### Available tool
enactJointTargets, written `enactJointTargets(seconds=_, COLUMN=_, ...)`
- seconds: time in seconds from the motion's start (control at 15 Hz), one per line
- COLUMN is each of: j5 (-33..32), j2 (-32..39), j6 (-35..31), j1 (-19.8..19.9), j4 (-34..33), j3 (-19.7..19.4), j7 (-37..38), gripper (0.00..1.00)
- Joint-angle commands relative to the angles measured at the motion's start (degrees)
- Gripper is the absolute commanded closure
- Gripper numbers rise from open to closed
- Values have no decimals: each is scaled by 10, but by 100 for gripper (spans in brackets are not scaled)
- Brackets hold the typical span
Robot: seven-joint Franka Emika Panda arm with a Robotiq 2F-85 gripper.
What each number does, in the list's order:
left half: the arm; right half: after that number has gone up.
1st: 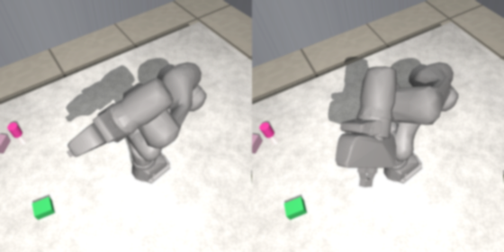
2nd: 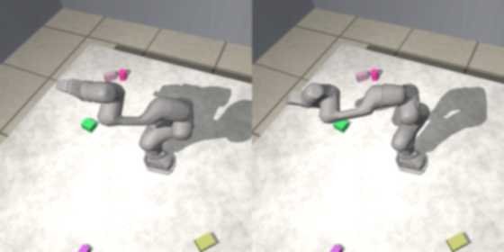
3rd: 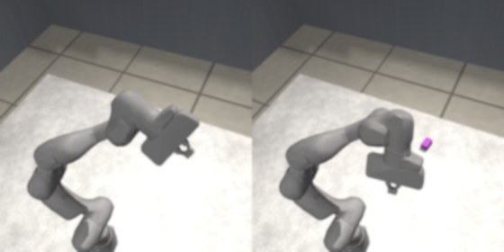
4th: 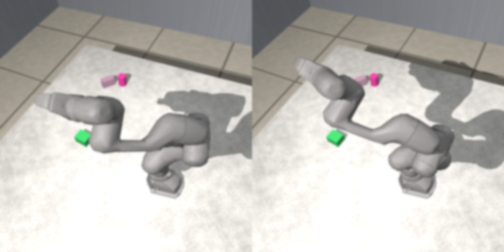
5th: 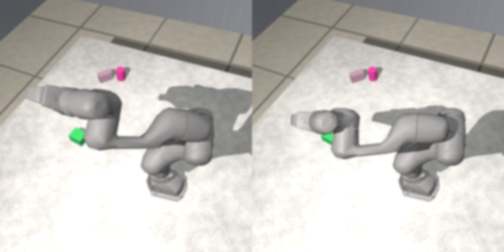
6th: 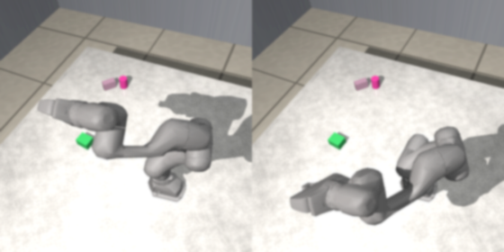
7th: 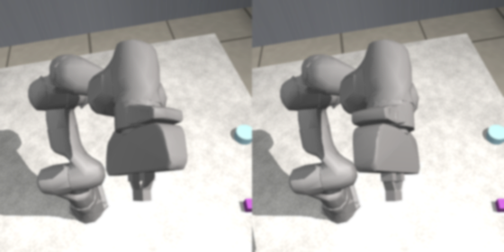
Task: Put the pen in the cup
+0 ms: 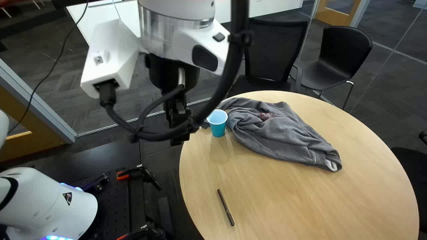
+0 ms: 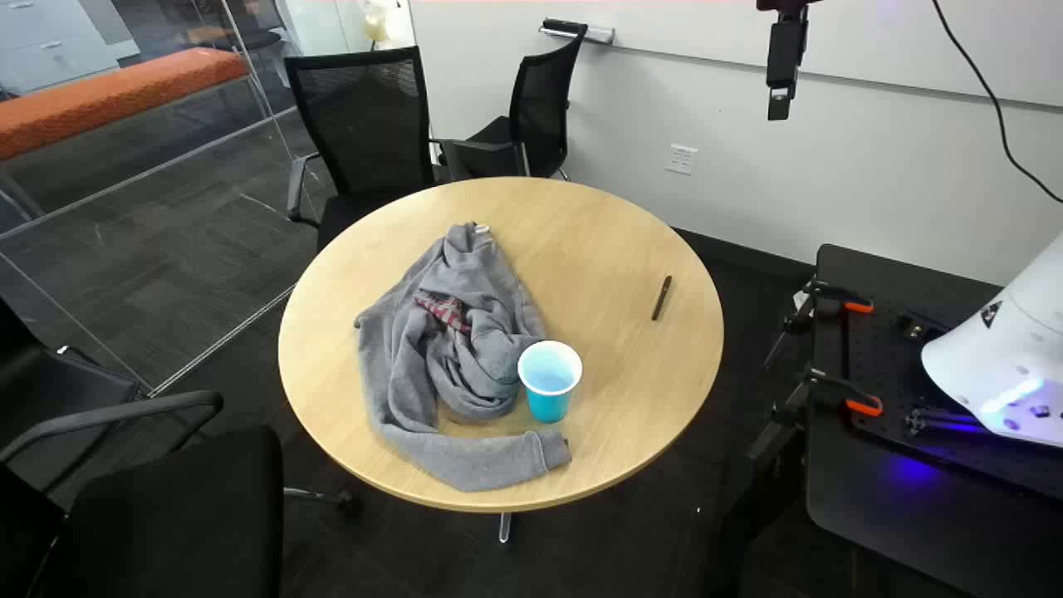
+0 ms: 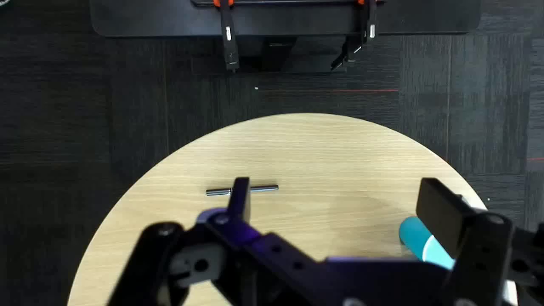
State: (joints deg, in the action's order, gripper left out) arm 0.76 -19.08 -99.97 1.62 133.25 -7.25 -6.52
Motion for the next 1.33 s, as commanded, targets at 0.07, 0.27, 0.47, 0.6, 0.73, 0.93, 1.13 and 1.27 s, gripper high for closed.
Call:
enactJointTargets(seconds=0.07, j5=2, j2=1, j6=1, j1=8, j4=-1, j3=7, j7=-2, gripper=0)
enactJointTargets(seconds=0.27, j5=2, j2=1, j6=1, j1=8, j4=-1, j3=7, j7=-2, gripper=0)
enactJointTargets(seconds=0.47, j5=12, j2=-2, j6=-15, j1=10, j4=8, j3=11, j7=29, gripper=0)
enactJointTargets(seconds=0.6, j5=35, j2=0, j6=-45, j1=10, j4=19, j3=16, j7=72, gripper=0)
enactJointTargets(seconds=0.73, j5=73, j2=6, j6=-82, j1=8, j4=35, j3=24, j7=125, gripper=0)
enactJointTargets(seconds=0.93, j5=128, j2=23, j6=-158, j1=6, j4=67, j3=42, j7=202, gripper=0)
enactJointTargets(seconds=1.13, j5=167, j2=54, j6=-241, j1=6, j4=92, j3=59, j7=273, gripper=0)
enactJointTargets(seconds=1.27, j5=181, j2=85, j6=-296, j1=6, j4=98, j3=69, j7=325, gripper=0)
